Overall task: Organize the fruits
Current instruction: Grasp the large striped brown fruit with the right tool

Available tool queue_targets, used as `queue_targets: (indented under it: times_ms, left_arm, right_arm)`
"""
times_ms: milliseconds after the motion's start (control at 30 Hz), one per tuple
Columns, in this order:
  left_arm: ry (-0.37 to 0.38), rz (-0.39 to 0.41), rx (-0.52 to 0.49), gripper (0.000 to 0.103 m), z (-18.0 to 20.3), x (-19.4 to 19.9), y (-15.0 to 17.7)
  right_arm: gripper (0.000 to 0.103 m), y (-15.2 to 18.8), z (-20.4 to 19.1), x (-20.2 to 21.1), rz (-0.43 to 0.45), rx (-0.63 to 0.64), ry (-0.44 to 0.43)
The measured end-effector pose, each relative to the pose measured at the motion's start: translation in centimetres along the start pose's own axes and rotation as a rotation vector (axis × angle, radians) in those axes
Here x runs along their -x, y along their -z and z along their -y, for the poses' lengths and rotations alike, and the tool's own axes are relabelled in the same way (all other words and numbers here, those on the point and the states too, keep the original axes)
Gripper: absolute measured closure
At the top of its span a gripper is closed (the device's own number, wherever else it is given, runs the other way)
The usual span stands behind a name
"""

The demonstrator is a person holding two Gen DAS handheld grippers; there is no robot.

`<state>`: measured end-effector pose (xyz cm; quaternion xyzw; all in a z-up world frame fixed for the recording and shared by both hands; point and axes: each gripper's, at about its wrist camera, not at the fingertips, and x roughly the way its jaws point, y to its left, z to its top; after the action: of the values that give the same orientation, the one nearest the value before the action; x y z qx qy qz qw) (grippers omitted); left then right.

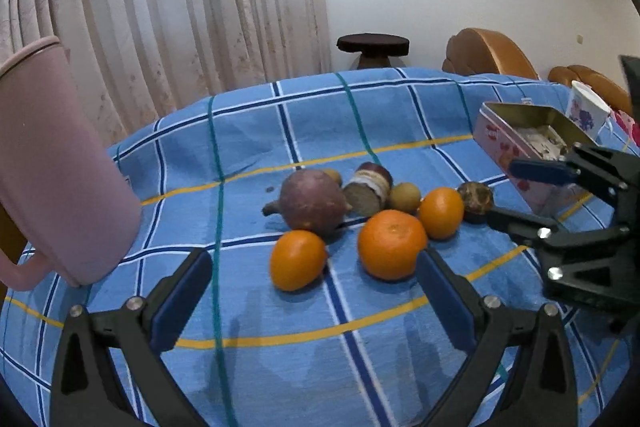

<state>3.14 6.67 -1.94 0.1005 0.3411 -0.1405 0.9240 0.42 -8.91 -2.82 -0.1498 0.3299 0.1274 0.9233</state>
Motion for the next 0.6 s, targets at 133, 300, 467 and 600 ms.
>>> queue_targets:
  times_ms: [133, 300, 467, 600]
  left_arm:
    - [0.007, -0.002, -0.019, 0.0, 0.1, 0.2, -0.1]
    - [0.025, 0.015, -0.046, 0.0, 0.6, 0.8, -0.2]
    - [0.051, 0.012, -0.013, 0.0, 0.2, 1.1, -0.3]
    - [0.065, 0.011, -0.014, 0.0, 0.4, 1.0, -0.3]
  right_arm:
    - [0.049, -0.8, -1.0, -2.4, -0.079, 0.107, 0.01]
    - [0.05, -1.6, -0.2, -2.9, -0.104, 0.134, -0.043]
    - [0.05, -0.5, -0.8, -3.1, -0.161, 0.227, -0.09]
    - [0.05, -1.0, -0.8, -4.1, -0.173, 0.222, -0.046]
